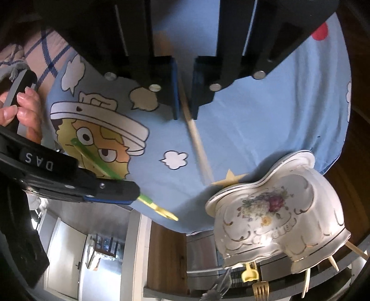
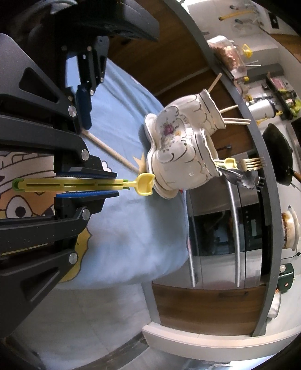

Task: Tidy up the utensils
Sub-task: 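Grasp the yellow shovel-shaped utensil with right tool while left approaches the wooden chopstick, then grasp the last wooden chopstick with the left tool, then lift chopstick over tall pot with left tool while right carries shovel utensil over short pot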

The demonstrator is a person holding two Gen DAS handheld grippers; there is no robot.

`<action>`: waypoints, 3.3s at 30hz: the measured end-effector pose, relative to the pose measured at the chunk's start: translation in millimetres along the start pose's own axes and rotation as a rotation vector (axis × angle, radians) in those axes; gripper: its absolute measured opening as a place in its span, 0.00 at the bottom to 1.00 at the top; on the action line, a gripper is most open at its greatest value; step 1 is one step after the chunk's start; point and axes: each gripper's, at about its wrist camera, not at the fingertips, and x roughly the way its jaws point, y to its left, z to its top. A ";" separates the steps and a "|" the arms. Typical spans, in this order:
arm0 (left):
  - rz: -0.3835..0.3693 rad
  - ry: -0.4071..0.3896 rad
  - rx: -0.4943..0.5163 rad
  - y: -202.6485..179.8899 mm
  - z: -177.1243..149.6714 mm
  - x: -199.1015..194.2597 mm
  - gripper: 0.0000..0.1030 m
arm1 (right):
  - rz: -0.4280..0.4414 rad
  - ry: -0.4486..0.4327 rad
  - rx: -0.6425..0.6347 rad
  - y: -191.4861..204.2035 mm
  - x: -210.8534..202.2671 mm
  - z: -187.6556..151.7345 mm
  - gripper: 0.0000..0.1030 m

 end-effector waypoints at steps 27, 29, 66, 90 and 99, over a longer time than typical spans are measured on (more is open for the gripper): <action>0.015 0.029 0.034 35.6 -12.1 -7.2 0.21 | -0.054 0.177 -0.180 38.0 40.6 -17.3 0.10; 0.009 0.025 0.034 35.6 -14.6 -10.4 0.18 | -0.056 0.167 -0.181 38.2 39.3 -16.9 0.10; 0.099 -0.621 -0.092 161.1 63.4 -99.0 0.06 | 0.126 -0.342 0.007 48.3 11.7 109.6 0.10; 0.045 -0.802 -0.140 139.5 109.1 -61.6 0.06 | 0.102 -0.524 0.035 49.4 58.4 133.6 0.10; 0.060 -0.802 -0.102 133.0 94.2 -67.8 0.06 | 0.032 -0.526 -0.043 56.6 71.1 130.0 0.10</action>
